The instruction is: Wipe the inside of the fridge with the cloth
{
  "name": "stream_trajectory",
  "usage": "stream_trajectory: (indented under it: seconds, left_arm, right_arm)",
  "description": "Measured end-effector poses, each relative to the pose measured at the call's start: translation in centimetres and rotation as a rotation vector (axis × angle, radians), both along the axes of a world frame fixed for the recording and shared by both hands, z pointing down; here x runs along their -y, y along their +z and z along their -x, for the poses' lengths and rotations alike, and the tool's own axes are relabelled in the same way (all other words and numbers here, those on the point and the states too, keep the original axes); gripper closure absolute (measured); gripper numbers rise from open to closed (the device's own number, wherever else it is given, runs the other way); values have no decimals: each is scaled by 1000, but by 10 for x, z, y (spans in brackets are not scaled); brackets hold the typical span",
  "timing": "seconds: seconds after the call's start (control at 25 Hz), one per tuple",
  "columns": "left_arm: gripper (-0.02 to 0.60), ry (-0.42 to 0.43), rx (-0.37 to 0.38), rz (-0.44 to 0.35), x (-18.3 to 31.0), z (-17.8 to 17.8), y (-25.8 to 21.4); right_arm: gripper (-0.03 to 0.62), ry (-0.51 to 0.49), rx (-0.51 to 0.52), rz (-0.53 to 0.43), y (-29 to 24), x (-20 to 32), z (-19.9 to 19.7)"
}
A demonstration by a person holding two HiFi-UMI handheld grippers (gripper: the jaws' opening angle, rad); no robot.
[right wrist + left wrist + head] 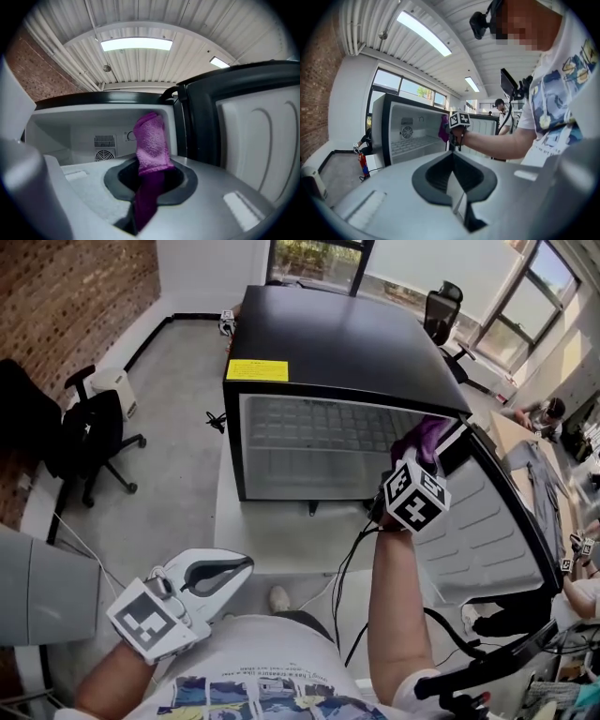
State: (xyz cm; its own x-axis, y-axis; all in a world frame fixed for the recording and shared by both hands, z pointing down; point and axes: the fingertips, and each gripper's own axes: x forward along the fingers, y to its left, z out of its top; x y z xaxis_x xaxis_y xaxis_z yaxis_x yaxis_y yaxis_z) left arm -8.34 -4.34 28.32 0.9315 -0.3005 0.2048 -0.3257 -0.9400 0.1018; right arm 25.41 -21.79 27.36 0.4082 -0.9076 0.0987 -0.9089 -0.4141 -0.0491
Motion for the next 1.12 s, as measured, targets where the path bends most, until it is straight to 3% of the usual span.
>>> stream_trajectory:
  seconds: [0.6,1.12]
  left_arm:
    - [578,-44,24,28,31,-4,3]
    - [578,15,15,25,36,-33,-8]
  right_arm:
    - [536,-30,-3,20,4,66,-1]
    - [536,-122,-62,58,11,110,7]
